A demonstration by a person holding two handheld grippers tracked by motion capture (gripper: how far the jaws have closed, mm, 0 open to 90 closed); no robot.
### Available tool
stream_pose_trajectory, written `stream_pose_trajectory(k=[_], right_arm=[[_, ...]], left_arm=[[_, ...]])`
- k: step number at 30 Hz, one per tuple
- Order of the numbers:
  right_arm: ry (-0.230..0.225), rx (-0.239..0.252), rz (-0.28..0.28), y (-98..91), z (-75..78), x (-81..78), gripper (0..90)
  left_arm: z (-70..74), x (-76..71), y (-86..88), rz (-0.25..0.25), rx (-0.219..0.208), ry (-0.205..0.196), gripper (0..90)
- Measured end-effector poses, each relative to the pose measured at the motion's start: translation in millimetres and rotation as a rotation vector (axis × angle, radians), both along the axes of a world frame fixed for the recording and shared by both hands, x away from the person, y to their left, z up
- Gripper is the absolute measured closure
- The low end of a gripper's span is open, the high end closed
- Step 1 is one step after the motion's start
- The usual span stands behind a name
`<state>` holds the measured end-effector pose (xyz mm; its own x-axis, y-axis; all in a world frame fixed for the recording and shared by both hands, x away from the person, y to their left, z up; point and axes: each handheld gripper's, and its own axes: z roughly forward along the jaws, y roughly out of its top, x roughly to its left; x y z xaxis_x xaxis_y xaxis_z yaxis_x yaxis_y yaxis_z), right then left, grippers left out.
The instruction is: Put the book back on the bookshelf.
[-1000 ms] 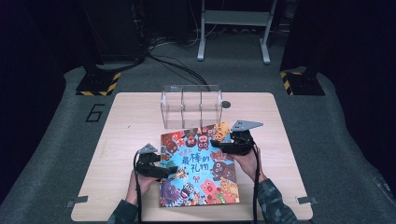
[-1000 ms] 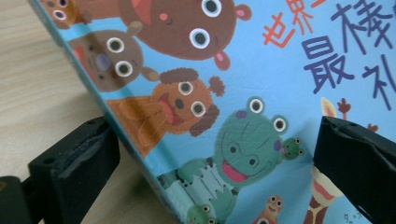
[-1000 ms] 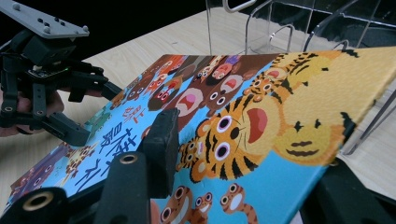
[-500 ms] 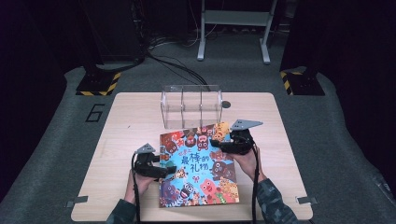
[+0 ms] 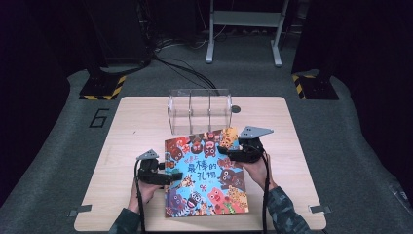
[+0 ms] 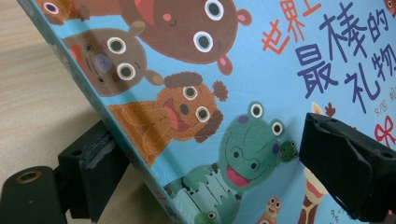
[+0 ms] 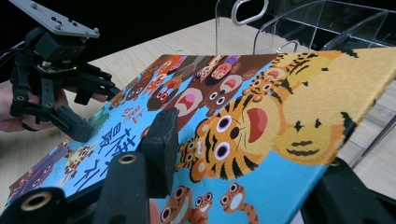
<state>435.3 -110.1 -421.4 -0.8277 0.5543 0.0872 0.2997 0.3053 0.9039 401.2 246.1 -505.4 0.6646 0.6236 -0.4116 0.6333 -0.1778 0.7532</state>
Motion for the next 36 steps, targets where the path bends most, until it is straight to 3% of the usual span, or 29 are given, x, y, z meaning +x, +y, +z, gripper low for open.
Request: stream_pose_trajectory(k=[8,13,14,17,20,24,25,28,36], right_arm=[[-0.003,0.015,0.013,-1.5,-1.5,1.2,50.8],[0.028,0.03,0.013,-1.8,-1.4,5.9,50.8],[0.053,0.028,0.005,-1.3,-0.2,7.0,50.9],[0.051,0.021,0.007,-0.2,2.8,8.5,50.8],[0.114,0.017,-0.024,1.9,5.3,15.7,50.0],[0.132,0.004,-0.035,3.6,6.5,17.2,49.5],[0.14,0.005,-0.038,3.0,6.4,17.0,49.4],[0.164,0.012,-0.051,1.7,4.4,17.3,49.0],[0.198,0.016,-0.057,-1.6,1.6,20.8,48.2]], left_arm=[[0.7,4.8,1.7,-0.034,-0.021,0.017,12.2],[3.4,3.6,4.5,-0.027,-0.026,-0.003,14.5],[3.4,3.6,4.5,-0.027,-0.026,-0.003,14.6],[4.8,3.1,4.9,-0.022,-0.03,-0.023,15.3],[7.0,3.7,6.2,0.0,-0.018,-0.054,16.8],[8.4,4.0,8.5,-0.013,-0.008,-0.052,18.9],[8.6,2.7,8.4,-0.005,-0.021,-0.044,19.4],[12.0,1.8,6.4,-0.006,0.011,-0.056,19.7],[12.6,0.3,6.0,0.002,0.009,-0.077,22.4]])
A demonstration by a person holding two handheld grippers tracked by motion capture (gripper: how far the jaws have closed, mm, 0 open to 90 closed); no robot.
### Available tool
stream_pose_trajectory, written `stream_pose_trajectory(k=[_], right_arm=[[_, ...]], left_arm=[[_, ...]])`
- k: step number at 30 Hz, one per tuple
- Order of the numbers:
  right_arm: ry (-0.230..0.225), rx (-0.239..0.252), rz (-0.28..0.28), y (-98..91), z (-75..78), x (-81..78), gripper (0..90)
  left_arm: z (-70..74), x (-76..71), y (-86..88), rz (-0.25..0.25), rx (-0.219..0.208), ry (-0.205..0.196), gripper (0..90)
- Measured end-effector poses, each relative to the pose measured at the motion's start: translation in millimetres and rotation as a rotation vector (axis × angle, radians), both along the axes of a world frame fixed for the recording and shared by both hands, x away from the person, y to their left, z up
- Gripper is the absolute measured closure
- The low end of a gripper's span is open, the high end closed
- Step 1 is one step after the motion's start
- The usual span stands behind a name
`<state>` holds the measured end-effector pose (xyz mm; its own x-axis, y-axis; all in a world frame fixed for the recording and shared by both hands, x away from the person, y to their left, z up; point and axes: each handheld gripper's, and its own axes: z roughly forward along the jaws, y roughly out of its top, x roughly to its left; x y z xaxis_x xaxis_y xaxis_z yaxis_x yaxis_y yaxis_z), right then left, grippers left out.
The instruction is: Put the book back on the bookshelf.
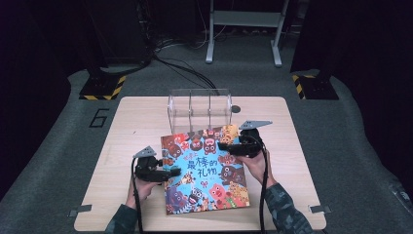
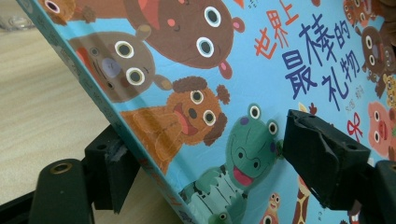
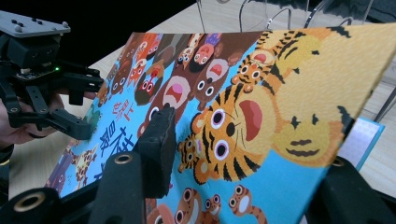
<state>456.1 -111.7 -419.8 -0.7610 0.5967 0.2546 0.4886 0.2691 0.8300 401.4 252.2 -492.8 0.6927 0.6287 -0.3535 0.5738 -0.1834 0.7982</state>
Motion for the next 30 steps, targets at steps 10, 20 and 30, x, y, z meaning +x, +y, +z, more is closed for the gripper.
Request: stream_pose_trajectory(k=[10,20,30], right_arm=[[0.019,-0.015,-0.022,-0.8,2.6,-0.2,45.3],[0.014,-0.072,-0.028,-0.1,1.5,1.4,41.4],[0.054,-0.108,-0.014,1.2,4.2,4.2,41.0]], left_arm=[[8.1,-3.3,-0.6,0.001,0.009,-0.037,26.4],[15.8,-6.8,-1.4,0.016,0.052,-0.09,29.8],[19.9,-11.1,-3.6,0.028,0.084,-0.11,30.0]])
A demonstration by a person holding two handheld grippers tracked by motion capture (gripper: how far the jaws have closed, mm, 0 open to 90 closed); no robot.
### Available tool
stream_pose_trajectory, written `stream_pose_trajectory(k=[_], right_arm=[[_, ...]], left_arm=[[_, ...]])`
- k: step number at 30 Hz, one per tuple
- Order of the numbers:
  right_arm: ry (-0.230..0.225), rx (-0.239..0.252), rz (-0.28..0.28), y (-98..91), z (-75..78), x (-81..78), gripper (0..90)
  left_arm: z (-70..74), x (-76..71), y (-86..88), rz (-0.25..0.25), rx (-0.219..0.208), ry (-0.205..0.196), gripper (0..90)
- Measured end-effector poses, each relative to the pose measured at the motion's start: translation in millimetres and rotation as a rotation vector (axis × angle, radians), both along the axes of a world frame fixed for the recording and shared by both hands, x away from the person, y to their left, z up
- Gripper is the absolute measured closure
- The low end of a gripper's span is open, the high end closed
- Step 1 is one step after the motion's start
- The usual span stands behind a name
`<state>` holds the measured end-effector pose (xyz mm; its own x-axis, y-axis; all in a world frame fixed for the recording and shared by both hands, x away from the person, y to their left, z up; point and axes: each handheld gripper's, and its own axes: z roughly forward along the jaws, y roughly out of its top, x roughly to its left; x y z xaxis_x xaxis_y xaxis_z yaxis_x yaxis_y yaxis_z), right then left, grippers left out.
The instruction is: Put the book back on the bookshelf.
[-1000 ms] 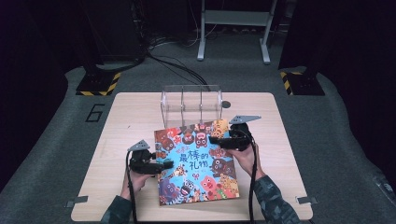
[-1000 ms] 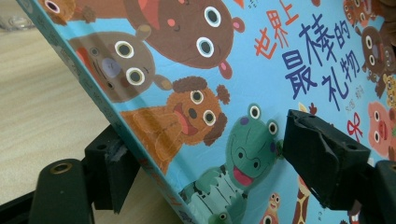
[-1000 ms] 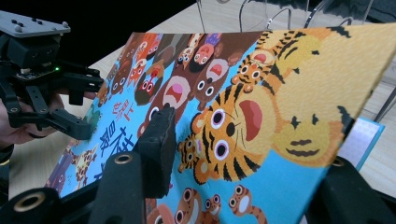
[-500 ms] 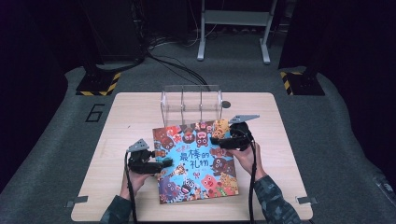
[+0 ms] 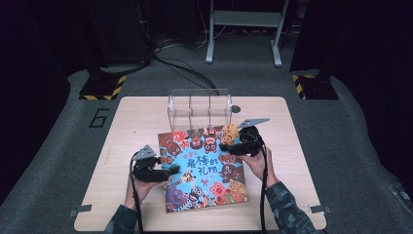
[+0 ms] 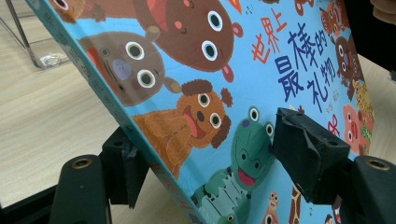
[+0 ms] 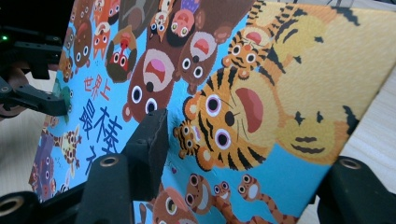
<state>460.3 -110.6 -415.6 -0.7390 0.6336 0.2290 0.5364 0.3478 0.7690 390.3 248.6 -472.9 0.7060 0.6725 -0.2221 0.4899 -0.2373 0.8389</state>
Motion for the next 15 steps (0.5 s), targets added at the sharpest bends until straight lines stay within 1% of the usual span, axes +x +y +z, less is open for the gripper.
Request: stream_pose_trajectory(k=[1,2,4,5,6,8,9,12,13,15], right_arm=[[-0.003,-0.013,0.006,-0.2,0.9,-0.1,40.8],[-0.002,-0.015,0.007,-0.4,1.3,-0.1,40.8],[-0.001,-0.016,0.008,-0.5,1.7,-0.4,40.8],[-0.003,-0.017,0.002,0.2,3.3,-0.9,40.8],[-0.01,-0.018,0.007,0.2,3.6,-0.5,40.8],[-0.008,-0.028,0.008,0.4,5.2,-0.7,40.8],[-0.002,-0.027,0.002,1.0,5.7,-0.8,40.8],[-0.004,-0.024,0.007,1.0,5.5,0.2,40.7],[-0.005,-0.029,0.016,0.3,5.4,1.2,40.8],[-0.011,-0.038,0.024,0.2,6.0,1.8,40.8]], left_arm=[[1.6,-0.7,-0.4,-0.002,0.009,-0.004,30.1],[2.3,-0.3,-0.1,-0.008,0.017,-0.008,30.2],[2.9,-0.9,-1.0,-0.002,0.016,-0.004,30.2],[4.3,-0.2,-0.7,-0.004,0.028,-0.021,30.2],[5.6,-0.6,-1.0,-0.003,0.033,-0.025,30.2],[6.6,-1.0,-0.7,-0.003,0.039,-0.025,30.3],[6.8,-1.2,-1.1,0.001,0.041,-0.032,30.3],[7.0,-1.9,-1.3,0.0,0.039,-0.029,30.3],[7.7,-1.5,-1.1,-0.003,0.052,-0.046,30.3],[7.8,-2.1,-1.6,0.003,0.049,-0.047,30.3]])
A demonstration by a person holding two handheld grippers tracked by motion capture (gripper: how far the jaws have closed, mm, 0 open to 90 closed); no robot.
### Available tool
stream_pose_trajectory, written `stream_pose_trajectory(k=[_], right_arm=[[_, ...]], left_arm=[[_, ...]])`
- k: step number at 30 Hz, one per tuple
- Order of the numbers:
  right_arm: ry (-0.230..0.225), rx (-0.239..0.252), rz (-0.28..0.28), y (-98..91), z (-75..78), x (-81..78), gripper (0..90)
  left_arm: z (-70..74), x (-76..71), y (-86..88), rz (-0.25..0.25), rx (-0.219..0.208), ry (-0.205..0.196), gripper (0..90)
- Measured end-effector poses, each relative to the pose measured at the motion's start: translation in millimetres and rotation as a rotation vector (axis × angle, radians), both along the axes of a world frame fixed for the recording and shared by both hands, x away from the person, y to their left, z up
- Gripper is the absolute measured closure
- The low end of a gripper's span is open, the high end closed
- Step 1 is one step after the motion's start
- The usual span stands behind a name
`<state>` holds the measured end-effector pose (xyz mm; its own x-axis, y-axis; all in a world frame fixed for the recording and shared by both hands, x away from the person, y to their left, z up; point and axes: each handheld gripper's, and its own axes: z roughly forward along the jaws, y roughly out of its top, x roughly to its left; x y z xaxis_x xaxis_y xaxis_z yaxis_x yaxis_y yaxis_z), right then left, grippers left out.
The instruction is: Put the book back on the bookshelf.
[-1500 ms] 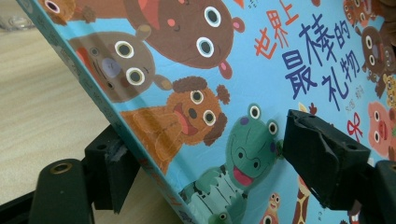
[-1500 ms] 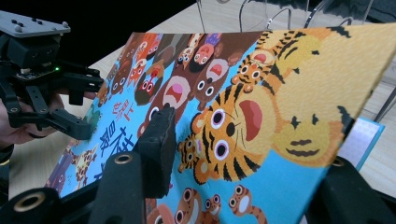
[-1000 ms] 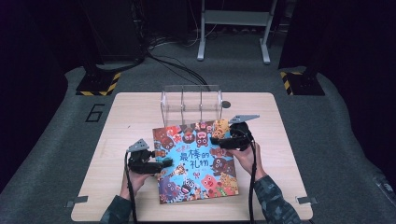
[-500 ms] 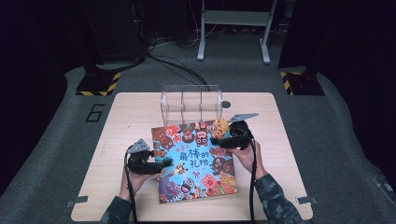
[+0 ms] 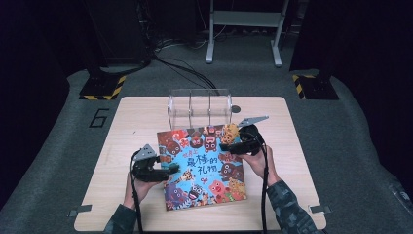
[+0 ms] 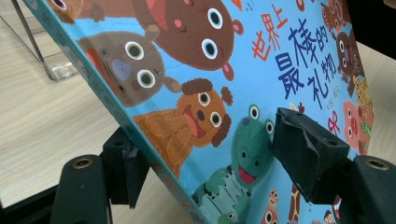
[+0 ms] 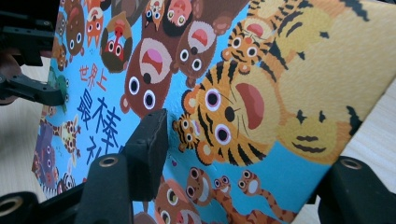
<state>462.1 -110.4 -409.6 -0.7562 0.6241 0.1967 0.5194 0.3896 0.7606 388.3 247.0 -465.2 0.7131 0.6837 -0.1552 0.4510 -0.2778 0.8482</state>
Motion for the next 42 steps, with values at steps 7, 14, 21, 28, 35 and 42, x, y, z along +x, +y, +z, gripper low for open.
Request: stream_pose_trajectory(k=[7,14,21,28,35,42], right_arm=[[-0.018,-0.005,-0.006,0.6,5.8,-2.1,40.7],[-0.081,-0.022,-0.009,2.4,17.3,-5.3,40.6],[-0.113,-0.028,-0.014,5.0,22.1,-6.3,40.5],[-0.148,-0.032,-0.021,7.2,26.0,-8.8,40.2],[-0.184,-0.031,-0.013,7.7,27.2,-10.1,40.0],[-0.206,-0.03,-0.005,9.4,29.2,-11.2,39.8]], left_arm=[[8.7,-1.2,-1.9,0.005,0.04,-0.051,30.4],[16.8,-4.2,-3.5,0.006,0.095,-0.114,30.7],[19.8,-5.6,-3.3,0.025,0.098,-0.146,31.6],[22.6,-6.3,-0.2,0.039,0.07,-0.167,35.0],[24.5,-6.9,1.9,0.047,0.059,-0.188,37.5],[27.9,-5.2,7.0,0.021,0.03,-0.166,41.0]])
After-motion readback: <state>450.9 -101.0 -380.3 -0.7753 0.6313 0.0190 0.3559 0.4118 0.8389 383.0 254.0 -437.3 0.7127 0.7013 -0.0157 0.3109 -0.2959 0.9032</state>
